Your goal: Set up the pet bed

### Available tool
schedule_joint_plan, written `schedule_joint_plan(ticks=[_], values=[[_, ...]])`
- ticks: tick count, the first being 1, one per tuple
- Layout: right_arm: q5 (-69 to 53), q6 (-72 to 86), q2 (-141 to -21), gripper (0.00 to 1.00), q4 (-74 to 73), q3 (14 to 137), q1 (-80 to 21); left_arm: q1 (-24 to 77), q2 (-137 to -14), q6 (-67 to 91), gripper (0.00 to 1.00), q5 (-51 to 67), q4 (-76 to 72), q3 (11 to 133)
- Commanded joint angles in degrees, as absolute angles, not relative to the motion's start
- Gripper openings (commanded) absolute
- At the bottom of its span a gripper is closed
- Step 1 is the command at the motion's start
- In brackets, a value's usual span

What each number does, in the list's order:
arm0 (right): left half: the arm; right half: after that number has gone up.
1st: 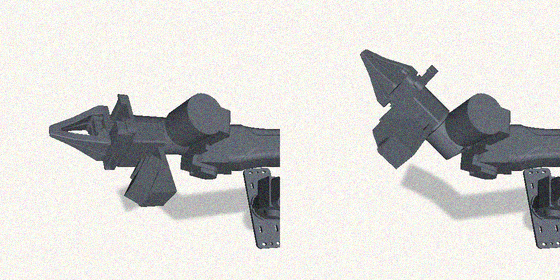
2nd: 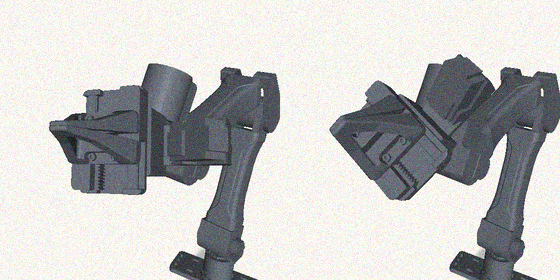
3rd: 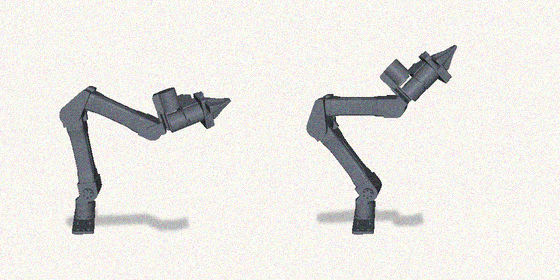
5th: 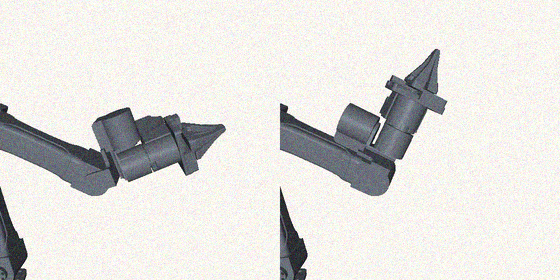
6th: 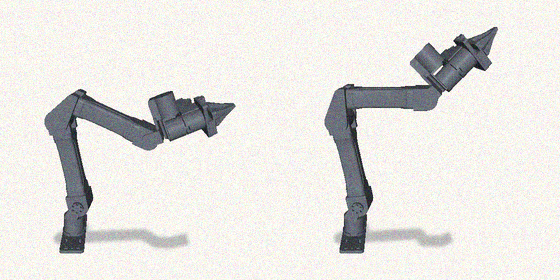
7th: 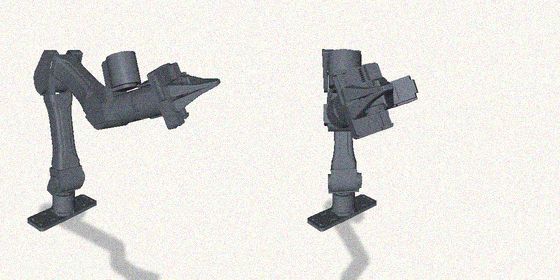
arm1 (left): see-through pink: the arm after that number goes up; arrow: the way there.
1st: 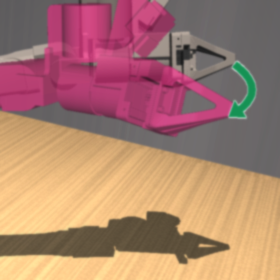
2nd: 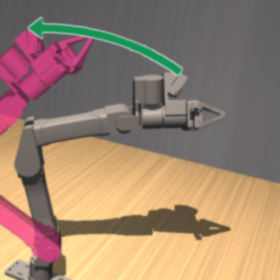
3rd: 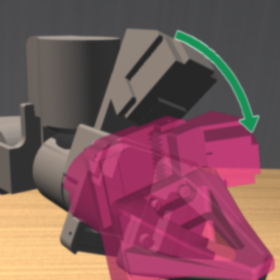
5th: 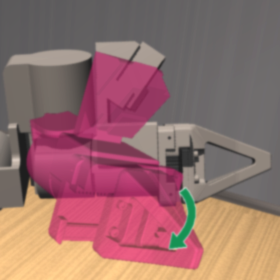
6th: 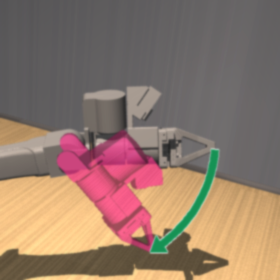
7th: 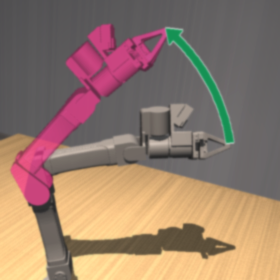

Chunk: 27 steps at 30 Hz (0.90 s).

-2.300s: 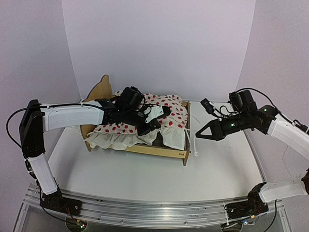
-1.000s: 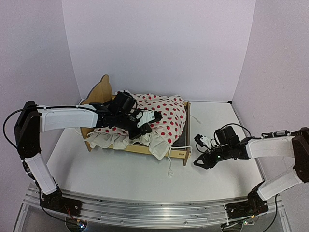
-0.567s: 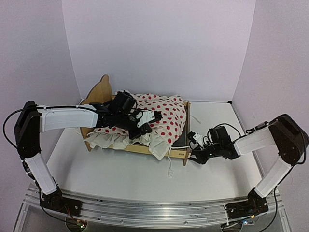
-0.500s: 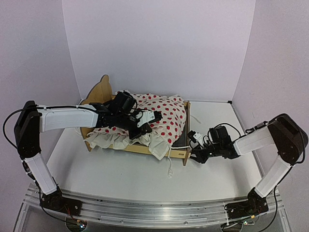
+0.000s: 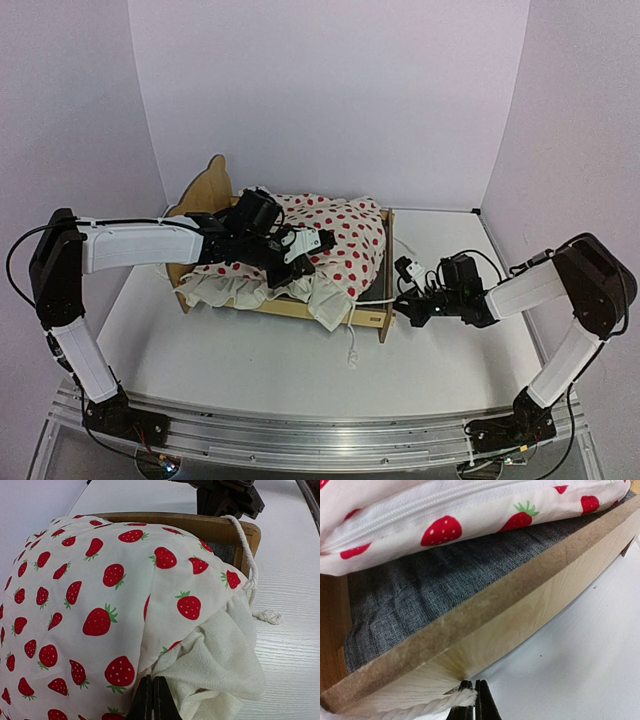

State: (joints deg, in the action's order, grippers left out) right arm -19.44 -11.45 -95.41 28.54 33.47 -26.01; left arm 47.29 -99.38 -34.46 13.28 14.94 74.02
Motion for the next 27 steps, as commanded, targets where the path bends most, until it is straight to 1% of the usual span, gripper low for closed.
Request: schedule_joint_plan(ticks=[1,5,8,12,15,19,23,25,27], values=[[-22.8,-11.2,-92.6,0.00,31.2,31.6,-25.8,46.8,-98.8,-33.8,0.00,12.9,13.5,76.0],[-18.9,-11.6,-88.6,0.00,30.2,29.7,-25.7,46.8,-98.6,-33.8,0.00,12.9,13.4,75.8],[-14.8,-12.1,-84.4,0.00,26.4,30.0,-25.6,46.8,-98.5,-33.8,0.00,12.9,13.3,75.8],[-8.9,-14.3,-77.2,0.00,16.4,33.6,-25.6,46.8,-98.2,-33.8,0.00,13.0,13.3,75.9],[-6.8,-17.2,-73.1,0.00,9.1,37.3,-25.6,46.8,-98.0,-33.6,0.00,13.3,13.4,75.8],[-10.1,-18.9,-70.1,0.00,-1.2,42.3,-25.6,46.8,-97.8,-33.3,0.00,13.4,13.4,76.0],[-18.0,-17.6,-69.2,0.00,-11.6,48.2,-26.0,46.8,-97.5,-32.8,0.00,13.1,14.5,76.5],[-23.5,-15.8,-69.8,0.00,-13.9,51.0,-26.9,46.7,-97.2,-32.8,0.00,13.0,15.2,76.3],[-25.7,-14.5,-71.2,0.00,-15.3,53.6,-29.2,46.4,-96.9,-33.1,0.00,12.6,15.7,75.8]])
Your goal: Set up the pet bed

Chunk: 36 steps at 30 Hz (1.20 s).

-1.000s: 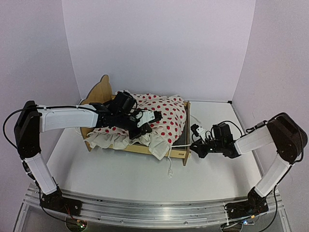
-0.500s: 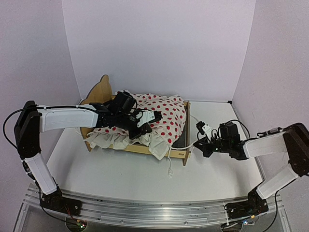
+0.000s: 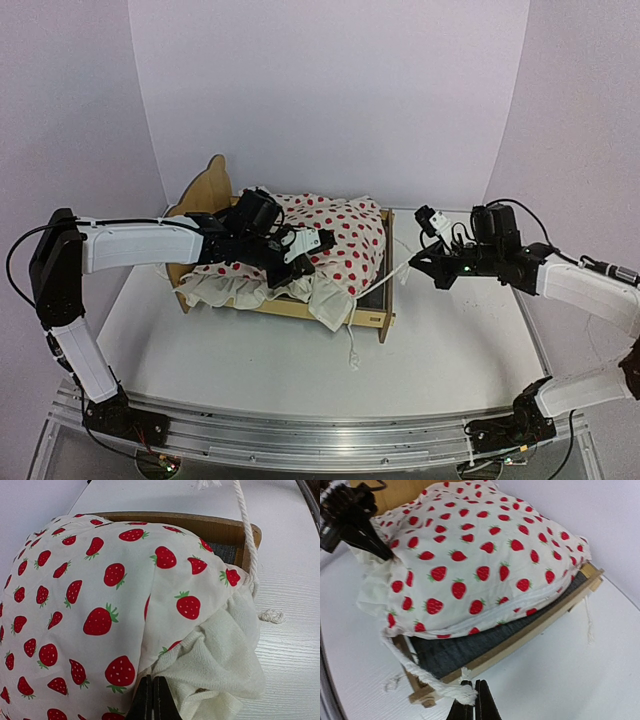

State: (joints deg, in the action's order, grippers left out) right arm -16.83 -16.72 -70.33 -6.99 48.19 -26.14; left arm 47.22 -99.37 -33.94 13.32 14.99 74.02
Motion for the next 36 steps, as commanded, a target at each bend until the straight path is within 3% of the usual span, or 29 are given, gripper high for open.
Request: schedule_joint_plan(ticks=[1,13,24,36], values=[[-25.6,-14.5,-72.2,0.00,-16.1,55.0,-30.3,46.1,-96.8,-33.2,0.00,12.5,15.8,75.7],[-21.9,-16.2,-88.9,0.00,-21.2,65.6,-36.3,43.1,-94.4,-34.1,0.00,10.9,17.4,73.1],[-17.1,-18.0,-92.1,0.00,-22.1,71.9,-36.3,43.1,-94.4,-33.8,0.00,11.5,15.5,72.1],[-20.2,-17.5,-97.1,0.00,-22.3,70.7,-39.3,43.1,-94.3,-33.8,0.00,11.6,14.6,71.3]])
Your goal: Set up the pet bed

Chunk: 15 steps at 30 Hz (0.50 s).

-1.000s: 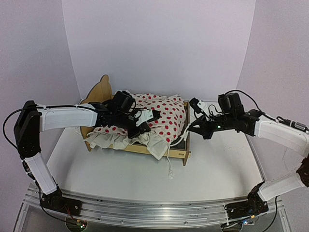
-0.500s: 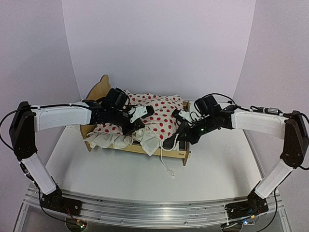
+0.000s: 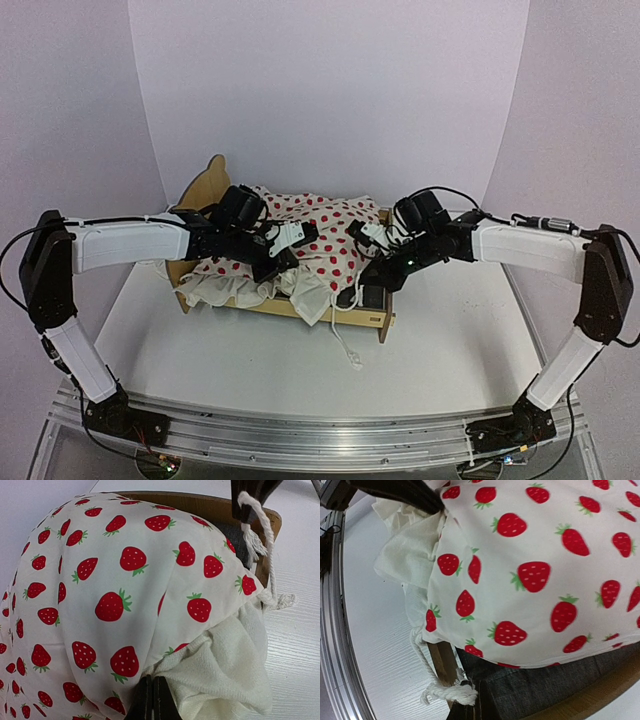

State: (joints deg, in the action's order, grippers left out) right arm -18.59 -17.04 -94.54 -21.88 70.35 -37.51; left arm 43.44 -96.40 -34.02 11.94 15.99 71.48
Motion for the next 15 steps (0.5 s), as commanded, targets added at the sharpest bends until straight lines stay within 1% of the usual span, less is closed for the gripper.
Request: schedule_joint_plan(ticks=[1,11,15], values=[[-20.0,-17.5,-97.5,0.00,-22.3,70.8,-39.4,43.1,-94.3,-33.8,0.00,11.7,14.6,71.3],[-17.1,-19.2,-99.5,0.00,-22.6,71.2,-39.4,43.1,-94.0,-33.7,0.00,12.2,14.0,70.7],[-19.8,-21.0,-100.4,0.00,-24.2,71.1,-39.4,43.1,-94.0,-33.5,0.00,12.5,13.5,70.5]])
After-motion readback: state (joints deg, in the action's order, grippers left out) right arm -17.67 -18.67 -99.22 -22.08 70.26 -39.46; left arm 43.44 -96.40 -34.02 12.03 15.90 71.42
